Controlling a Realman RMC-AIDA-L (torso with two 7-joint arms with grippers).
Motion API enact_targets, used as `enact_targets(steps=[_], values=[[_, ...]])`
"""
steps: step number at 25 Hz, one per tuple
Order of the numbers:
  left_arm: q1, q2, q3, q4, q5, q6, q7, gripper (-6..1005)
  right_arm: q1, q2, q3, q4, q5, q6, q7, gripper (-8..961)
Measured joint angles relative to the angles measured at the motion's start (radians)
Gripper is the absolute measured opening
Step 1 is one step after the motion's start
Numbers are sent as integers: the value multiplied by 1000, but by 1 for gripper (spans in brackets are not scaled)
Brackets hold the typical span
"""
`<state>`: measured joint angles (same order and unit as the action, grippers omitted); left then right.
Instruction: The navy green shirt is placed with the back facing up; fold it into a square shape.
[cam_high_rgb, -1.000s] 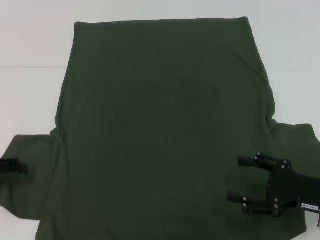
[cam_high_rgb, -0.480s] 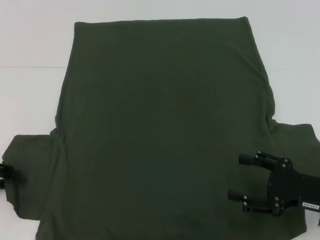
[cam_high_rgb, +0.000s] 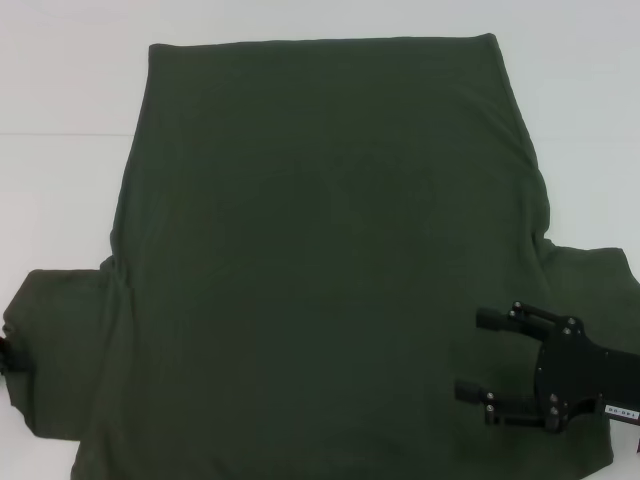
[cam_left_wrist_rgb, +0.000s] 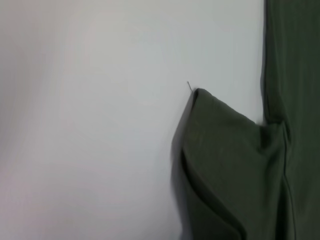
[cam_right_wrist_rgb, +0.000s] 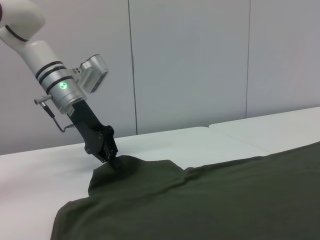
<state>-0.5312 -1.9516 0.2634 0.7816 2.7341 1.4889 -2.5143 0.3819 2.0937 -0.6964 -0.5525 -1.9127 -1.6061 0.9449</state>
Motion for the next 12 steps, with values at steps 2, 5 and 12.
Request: enact_targets(steps=[2, 5, 12], values=[[0, 0, 1, 0, 0, 0, 1, 107, 0, 0, 0, -1, 0, -1, 0, 915], [0, 2, 2, 2, -2, 2, 2, 23, 1, 0, 0, -1, 1, -6, 0, 915], [-2, 17, 0, 48, 17, 12, 33, 22, 0, -2, 0, -2, 14, -11, 0, 915]])
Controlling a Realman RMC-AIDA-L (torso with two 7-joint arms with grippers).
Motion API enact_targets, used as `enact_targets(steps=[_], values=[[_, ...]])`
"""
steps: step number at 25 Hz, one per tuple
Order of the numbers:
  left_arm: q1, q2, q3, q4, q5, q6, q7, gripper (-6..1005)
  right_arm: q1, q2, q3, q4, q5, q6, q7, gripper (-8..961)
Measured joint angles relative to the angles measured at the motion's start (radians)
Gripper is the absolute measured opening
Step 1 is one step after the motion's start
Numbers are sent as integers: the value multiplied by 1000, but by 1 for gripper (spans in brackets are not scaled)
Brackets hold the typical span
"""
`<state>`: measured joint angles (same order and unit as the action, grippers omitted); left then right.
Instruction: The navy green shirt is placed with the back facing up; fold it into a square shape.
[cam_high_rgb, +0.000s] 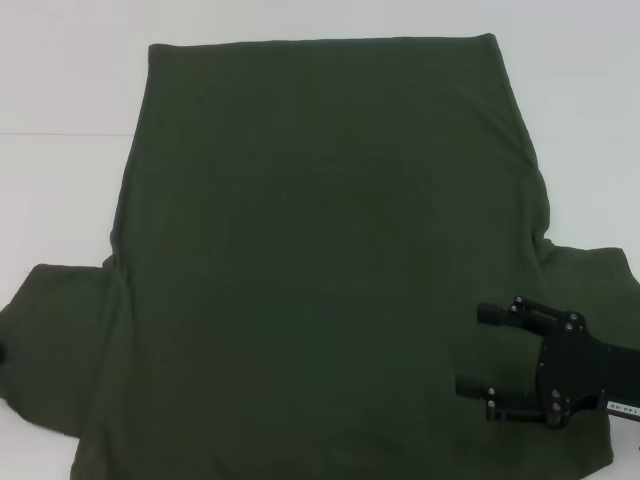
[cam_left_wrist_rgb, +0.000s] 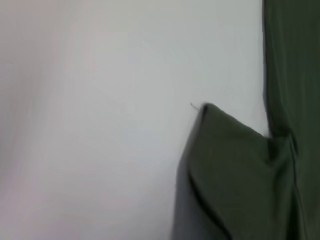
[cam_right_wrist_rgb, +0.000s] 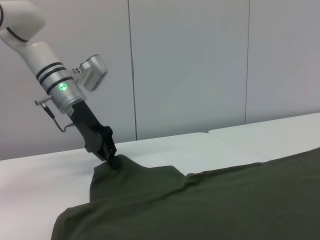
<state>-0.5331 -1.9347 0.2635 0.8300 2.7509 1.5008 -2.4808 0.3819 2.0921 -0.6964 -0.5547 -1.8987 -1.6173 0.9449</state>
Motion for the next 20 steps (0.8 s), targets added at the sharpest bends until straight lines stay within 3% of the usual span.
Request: enact_targets(steps=[10, 20], values=[[10, 26, -20, 73, 2, 0, 1, 24, 0, 0, 0, -2, 9, -24, 0, 915], [-2, 29, -17, 76, -6, 8, 2, 23, 0, 0, 0, -3, 16, -27, -1, 915]])
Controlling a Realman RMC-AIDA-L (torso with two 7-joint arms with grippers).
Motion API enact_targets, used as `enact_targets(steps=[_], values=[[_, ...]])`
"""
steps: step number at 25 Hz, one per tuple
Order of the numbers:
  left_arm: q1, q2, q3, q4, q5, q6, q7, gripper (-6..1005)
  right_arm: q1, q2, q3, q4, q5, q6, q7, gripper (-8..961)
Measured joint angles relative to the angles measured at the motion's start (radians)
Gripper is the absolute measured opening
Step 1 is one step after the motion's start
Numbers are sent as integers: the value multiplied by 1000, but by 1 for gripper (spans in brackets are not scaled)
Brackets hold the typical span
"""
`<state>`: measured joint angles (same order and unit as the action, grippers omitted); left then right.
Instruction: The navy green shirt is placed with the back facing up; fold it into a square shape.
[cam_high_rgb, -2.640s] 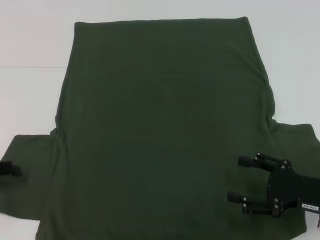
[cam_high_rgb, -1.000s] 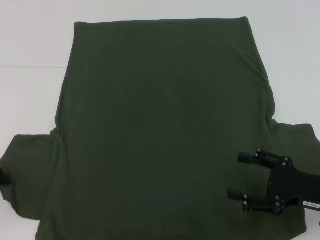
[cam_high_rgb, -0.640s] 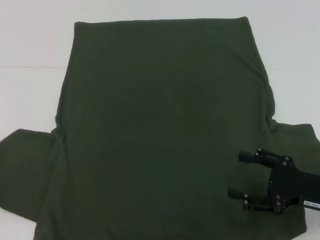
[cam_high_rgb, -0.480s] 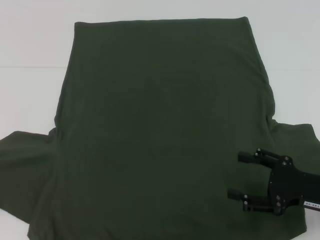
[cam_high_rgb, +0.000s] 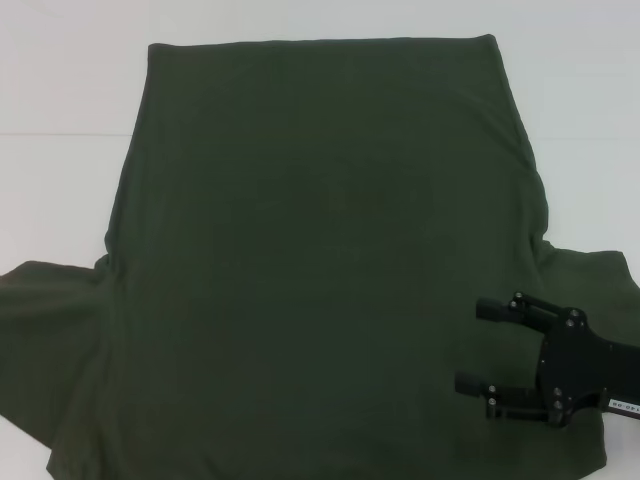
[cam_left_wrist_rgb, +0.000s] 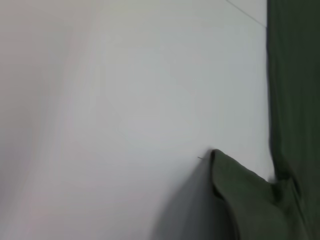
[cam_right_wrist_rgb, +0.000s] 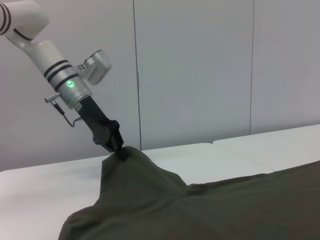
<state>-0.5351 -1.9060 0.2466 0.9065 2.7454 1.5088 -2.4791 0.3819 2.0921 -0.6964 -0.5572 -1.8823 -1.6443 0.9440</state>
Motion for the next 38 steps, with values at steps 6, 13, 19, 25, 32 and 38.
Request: enact_targets(steps=[6, 13, 19, 25, 32, 38], values=[[-22, 2, -3, 0, -3, 50, -12, 22, 2, 1, 0, 0, 0, 1, -4, 914], [-82, -2, 9, 5, -6, 133, -61, 22, 3, 2, 0, 1, 0, 1, -4, 914], [-138, -14, 16, 0, -25, 180, -107, 22, 5, 2, 0, 7, 0, 1, -4, 914], [-167, -37, 17, -52, -101, 202, -124, 21, 5, 3, 0, 9, 0, 1, -6, 914], [-182, -62, 54, -161, -110, 134, -114, 22, 5, 3, 0, 10, 0, 0, -6, 914], [-180, -70, 62, -211, -120, 99, -115, 34, 4, 3, 0, 11, 1, 0, -7, 914]])
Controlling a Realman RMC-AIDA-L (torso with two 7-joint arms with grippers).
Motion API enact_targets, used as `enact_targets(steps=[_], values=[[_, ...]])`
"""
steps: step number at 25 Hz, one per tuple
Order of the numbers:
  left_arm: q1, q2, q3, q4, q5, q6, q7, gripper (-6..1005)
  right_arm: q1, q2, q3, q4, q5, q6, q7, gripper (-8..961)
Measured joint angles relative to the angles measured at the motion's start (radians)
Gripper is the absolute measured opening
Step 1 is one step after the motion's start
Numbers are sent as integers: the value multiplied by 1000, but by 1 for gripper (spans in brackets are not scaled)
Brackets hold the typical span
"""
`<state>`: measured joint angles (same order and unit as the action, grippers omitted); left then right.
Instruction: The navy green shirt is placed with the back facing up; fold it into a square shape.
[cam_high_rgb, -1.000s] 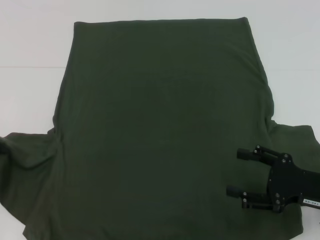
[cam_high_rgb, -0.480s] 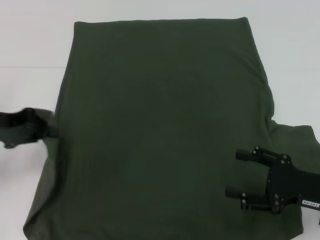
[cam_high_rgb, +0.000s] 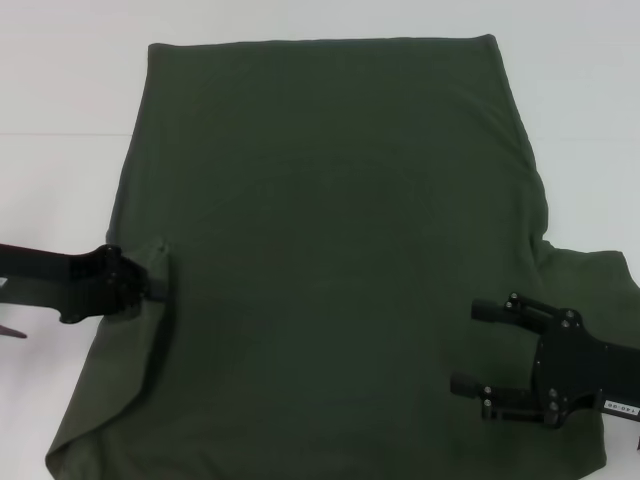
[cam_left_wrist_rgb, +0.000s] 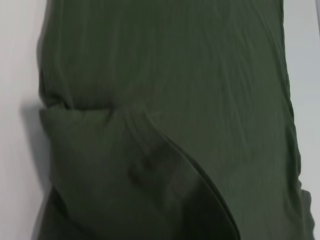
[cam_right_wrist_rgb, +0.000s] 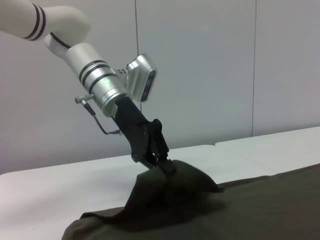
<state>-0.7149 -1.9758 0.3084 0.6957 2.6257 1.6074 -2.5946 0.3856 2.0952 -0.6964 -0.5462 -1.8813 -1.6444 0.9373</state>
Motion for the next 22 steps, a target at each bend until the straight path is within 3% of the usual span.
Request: enact_targets(steps=[6, 22], values=[[5, 20, 2, -78, -34, -14, 17, 101, -2, 0, 0, 0, 1, 0, 0, 914], [21, 30, -10, -44, -91, 32, 202, 165, 0, -2, 0, 0, 9, -1, 0, 914]])
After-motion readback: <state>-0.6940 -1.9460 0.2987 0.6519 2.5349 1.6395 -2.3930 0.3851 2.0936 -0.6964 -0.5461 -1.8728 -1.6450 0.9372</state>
